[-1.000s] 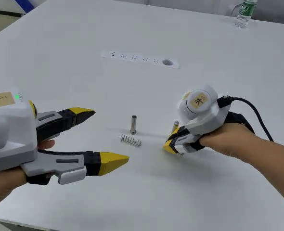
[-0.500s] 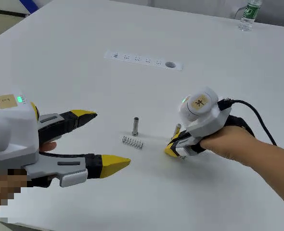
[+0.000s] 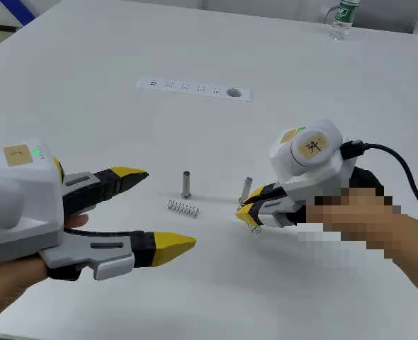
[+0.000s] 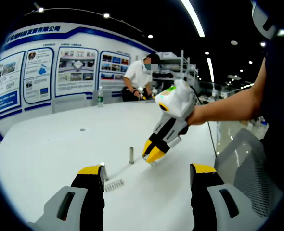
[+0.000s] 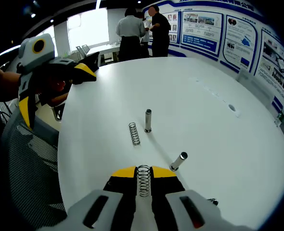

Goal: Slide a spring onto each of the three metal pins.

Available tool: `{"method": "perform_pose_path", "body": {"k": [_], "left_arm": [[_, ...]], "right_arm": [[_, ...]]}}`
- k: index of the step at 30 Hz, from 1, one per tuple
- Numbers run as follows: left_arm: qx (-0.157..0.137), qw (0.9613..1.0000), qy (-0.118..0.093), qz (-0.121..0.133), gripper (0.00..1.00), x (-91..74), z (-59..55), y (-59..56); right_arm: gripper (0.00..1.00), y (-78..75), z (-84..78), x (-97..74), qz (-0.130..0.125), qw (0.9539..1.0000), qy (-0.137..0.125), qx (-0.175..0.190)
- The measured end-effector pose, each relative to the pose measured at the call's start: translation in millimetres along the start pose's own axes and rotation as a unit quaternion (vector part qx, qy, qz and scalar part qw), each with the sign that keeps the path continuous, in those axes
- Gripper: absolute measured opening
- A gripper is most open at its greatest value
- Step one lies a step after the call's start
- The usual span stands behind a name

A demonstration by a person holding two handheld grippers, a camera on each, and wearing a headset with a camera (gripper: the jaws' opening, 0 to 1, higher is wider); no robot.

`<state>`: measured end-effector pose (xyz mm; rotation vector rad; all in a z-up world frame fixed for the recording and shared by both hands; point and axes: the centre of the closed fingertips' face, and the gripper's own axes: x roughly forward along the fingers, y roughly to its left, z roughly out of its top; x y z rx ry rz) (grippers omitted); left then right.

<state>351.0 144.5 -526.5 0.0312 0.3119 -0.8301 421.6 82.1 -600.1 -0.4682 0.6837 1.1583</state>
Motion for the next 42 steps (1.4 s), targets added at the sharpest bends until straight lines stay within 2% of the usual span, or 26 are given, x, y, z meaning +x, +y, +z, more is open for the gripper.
{"method": "perform_pose_path", "body": {"k": [3,7,15,21,27,35,42], "left_arm": [[0.005,0.9999,0.001,-0.01,0.73,5.4,0.8,-5.9],[0.006,0.9998,0.0,-0.021,0.72,12.3,3.0,-11.9],[0.007,0.9994,-0.002,-0.033,0.65,22.9,7.6,-17.7],[0.0,0.9992,-0.01,-0.039,0.56,26.6,14.0,-20.3],[0.005,0.999,-0.014,-0.043,0.43,29.5,16.5,-22.1],[0.004,0.9988,-0.017,-0.045,0.3,29.9,18.7,-22.0],[0.017,0.9986,-0.018,-0.047,0.18,29.2,18.3,-22.1]], "right_arm": [[0.12,8.1,17.4,-15.2,0.004,0.999,-0.04,0.018],[0.12,22.5,44.6,-37.2,0.02,0.9946,-0.094,0.04],[0.12,52.4,82.6,-59.9,0.05,0.9873,-0.146,0.036],[0.12,69.6,98.3,-63.7,0.067,0.9836,-0.165,0.026],[0.12,80.0,102.7,-62.1,0.085,0.9808,-0.173,0.031],[0.12,83.7,102.8,-61.8,0.091,0.9809,-0.171,0.023],[0.12,81.5,102.3,-62.4,0.087,0.982,-0.167,0.014]]}}
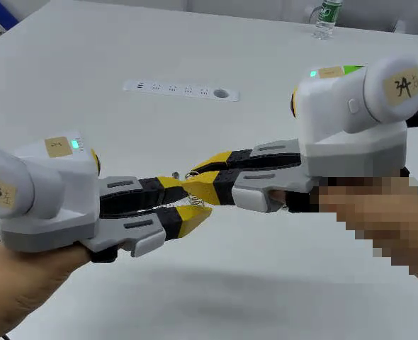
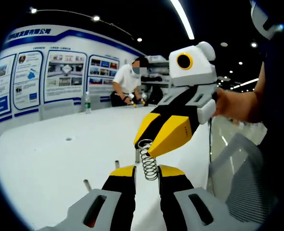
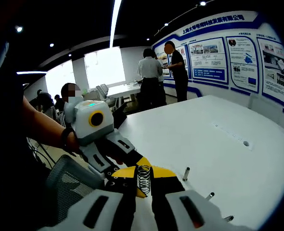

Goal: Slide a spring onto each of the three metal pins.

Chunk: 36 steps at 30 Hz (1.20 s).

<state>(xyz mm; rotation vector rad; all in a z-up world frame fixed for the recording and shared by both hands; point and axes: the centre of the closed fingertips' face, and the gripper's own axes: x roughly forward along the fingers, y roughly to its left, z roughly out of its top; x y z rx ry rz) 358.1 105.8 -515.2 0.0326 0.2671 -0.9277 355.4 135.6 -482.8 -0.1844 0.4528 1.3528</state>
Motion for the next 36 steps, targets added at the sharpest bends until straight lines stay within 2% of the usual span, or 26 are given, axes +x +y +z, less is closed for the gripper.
{"method": "perform_pose_path", "body": {"k": [3,17,22,26,36], "left_arm": [[0.008,1.0,-0.001,-0.001,0.12,-0.2,0.0,-0.4],[0.019,0.9998,-0.002,0.008,0.12,-2.4,1.9,2.8],[0.013,0.9999,0.001,0.005,0.2,-2.7,0.7,1.6],[0.006,0.9999,0.0,0.01,0.23,-7.5,-1.0,5.4],[-0.006,0.9993,0.006,0.035,0.35,-28.7,-9.9,21.3]], "right_arm": [[0.12,-1.6,1.2,-1.4,-0.002,1.0,0.0,-0.003],[0.12,-3.5,0.5,-5.5,-0.004,0.9999,0.009,-0.013],[0.12,-4.3,2.4,-6.1,-0.005,0.9998,0.007,-0.015],[0.12,-8.4,3.6,-9.0,-0.01,0.9998,0.007,-0.016],[0.12,-36.9,5.5,-23.6,-0.045,0.9988,0.009,-0.015]]}}
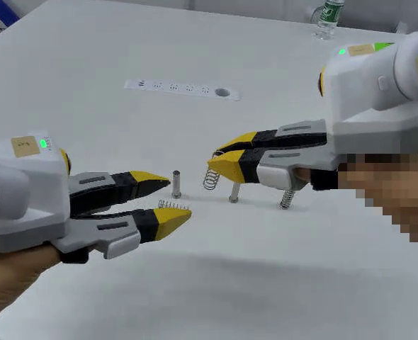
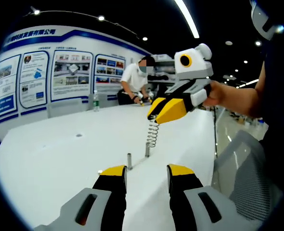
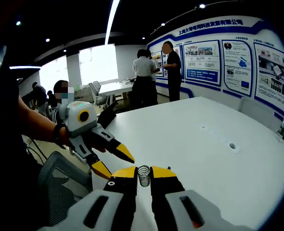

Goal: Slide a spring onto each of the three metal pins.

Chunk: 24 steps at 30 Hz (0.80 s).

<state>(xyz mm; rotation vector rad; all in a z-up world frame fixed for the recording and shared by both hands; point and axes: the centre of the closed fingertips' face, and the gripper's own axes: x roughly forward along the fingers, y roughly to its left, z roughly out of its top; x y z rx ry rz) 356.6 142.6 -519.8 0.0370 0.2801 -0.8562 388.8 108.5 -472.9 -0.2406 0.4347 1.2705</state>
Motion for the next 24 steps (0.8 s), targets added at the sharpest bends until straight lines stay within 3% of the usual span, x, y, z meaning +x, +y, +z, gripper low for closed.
{"method": "perform_pose_path", "body": {"k": [7,10,14,24], "left_arm": [[-0.004,0.9997,0.004,0.025,0.43,-11.6,-5.3,14.5],[-0.004,0.9994,0.005,0.034,0.45,-14.8,-7.4,18.9],[-0.005,0.9991,0.006,0.042,0.49,-17.5,-8.7,22.2],[-0.009,0.9986,0.001,0.052,0.56,-20.3,-8.3,24.3]], "right_arm": [[0.12,-28.4,-4.1,-6.5,-0.039,0.999,0.015,-0.012],[0.12,-44.3,-10.4,-7.5,-0.072,0.9965,0.034,-0.027],[0.12,-60.0,-20.8,-1.8,-0.092,0.994,0.051,-0.03],[0.12,-83.7,-44.8,20.3,-0.099,0.993,0.064,-0.008]]}}
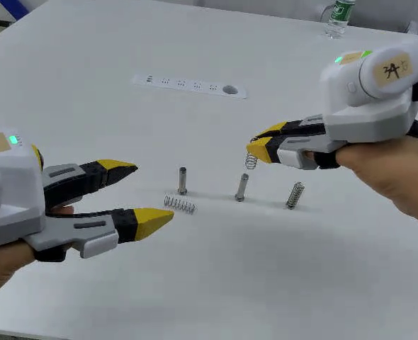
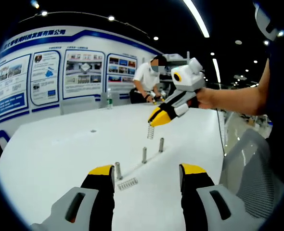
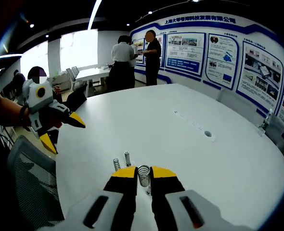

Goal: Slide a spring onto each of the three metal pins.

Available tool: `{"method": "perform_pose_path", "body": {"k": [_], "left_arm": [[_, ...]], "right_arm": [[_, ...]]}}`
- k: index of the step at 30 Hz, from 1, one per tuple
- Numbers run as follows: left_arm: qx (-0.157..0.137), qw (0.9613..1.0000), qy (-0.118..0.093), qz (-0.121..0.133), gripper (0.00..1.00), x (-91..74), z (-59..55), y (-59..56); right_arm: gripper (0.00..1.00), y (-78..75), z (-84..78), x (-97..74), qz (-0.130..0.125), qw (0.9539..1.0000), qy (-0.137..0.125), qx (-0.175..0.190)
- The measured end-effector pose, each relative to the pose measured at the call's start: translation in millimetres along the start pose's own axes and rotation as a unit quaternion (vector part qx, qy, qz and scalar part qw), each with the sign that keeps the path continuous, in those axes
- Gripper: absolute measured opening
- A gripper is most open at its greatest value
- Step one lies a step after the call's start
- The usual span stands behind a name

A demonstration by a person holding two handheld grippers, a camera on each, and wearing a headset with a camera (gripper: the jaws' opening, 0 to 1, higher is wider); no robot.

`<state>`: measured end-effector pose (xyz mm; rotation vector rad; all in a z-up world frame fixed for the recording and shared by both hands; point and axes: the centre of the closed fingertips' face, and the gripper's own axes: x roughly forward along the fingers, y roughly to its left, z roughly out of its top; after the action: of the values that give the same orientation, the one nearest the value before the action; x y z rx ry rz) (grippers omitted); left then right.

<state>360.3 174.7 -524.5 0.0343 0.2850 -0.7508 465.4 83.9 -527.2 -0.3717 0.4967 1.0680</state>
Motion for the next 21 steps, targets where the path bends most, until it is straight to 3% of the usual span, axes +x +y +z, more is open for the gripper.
{"method": "perform_pose_path", "body": {"k": [10,21], "left_arm": [[-0.005,1.0,-0.002,0.004,0.57,-1.9,-0.4,1.3],[-0.013,0.9999,0.001,0.002,0.54,-2.3,-0.4,0.4]], "right_arm": [[0.12,-10.1,-18.1,17.3,0.0,0.9998,0.014,0.011],[0.12,-15.0,-24.4,22.6,-0.001,0.9997,0.018,0.016]]}}
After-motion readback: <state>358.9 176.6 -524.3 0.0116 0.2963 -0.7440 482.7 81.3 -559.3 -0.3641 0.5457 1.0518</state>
